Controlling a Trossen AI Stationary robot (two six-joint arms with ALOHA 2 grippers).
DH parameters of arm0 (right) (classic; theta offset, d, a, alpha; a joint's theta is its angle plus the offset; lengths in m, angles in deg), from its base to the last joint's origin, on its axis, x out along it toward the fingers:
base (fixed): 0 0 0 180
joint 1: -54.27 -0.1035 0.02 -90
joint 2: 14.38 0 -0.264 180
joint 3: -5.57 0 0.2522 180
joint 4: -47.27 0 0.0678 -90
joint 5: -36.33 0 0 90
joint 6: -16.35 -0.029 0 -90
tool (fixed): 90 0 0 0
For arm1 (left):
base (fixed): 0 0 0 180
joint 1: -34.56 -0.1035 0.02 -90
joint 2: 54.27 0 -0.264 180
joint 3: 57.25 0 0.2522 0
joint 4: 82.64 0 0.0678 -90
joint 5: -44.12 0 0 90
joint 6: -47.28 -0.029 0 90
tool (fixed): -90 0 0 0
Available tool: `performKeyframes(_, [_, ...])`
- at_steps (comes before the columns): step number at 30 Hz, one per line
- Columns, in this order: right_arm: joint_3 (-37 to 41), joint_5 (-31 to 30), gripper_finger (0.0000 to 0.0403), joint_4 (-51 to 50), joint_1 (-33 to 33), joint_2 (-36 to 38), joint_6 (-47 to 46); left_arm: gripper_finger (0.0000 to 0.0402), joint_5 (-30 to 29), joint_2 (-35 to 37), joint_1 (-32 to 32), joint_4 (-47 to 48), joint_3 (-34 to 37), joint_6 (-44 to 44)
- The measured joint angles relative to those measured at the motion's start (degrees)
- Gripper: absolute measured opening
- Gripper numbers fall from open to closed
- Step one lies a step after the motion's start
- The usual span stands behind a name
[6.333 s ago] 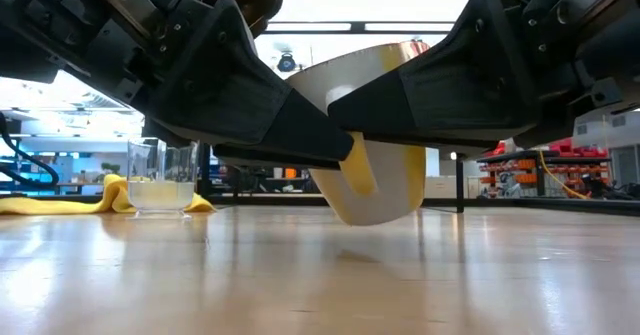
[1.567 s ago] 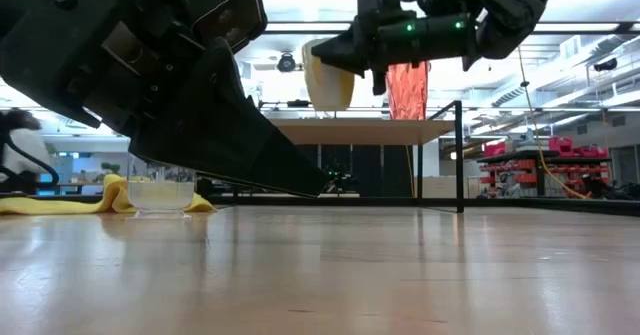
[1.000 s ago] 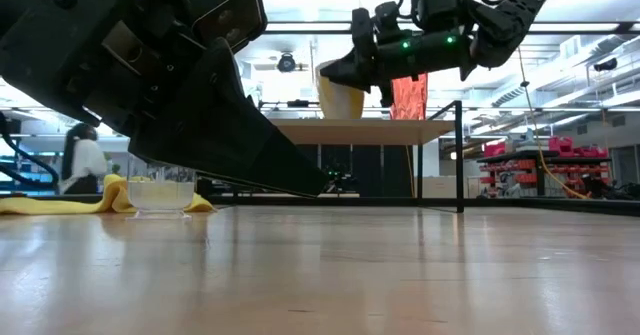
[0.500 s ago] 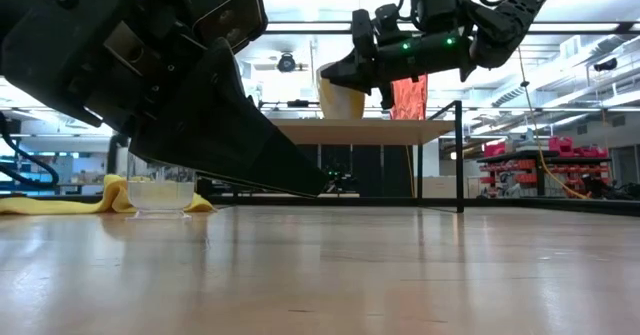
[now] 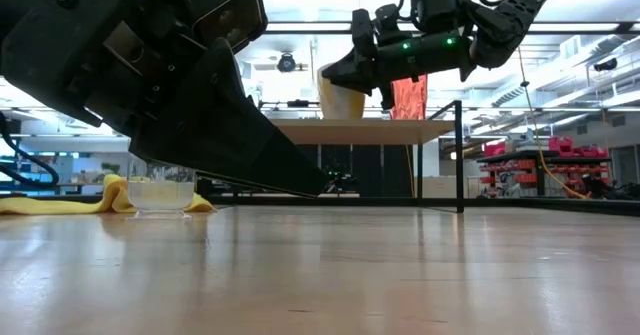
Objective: Stack small to large cups/mugs on shelf
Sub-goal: Put the yellow mug on the shelf
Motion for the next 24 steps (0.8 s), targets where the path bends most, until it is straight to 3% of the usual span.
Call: performKeyframes(24, [-0.02,0.02,0.0114,-3.27,-0.04,0.02,-0.27,0.0156,0.02,0.0,0.0,0.02,0.0,0.0])
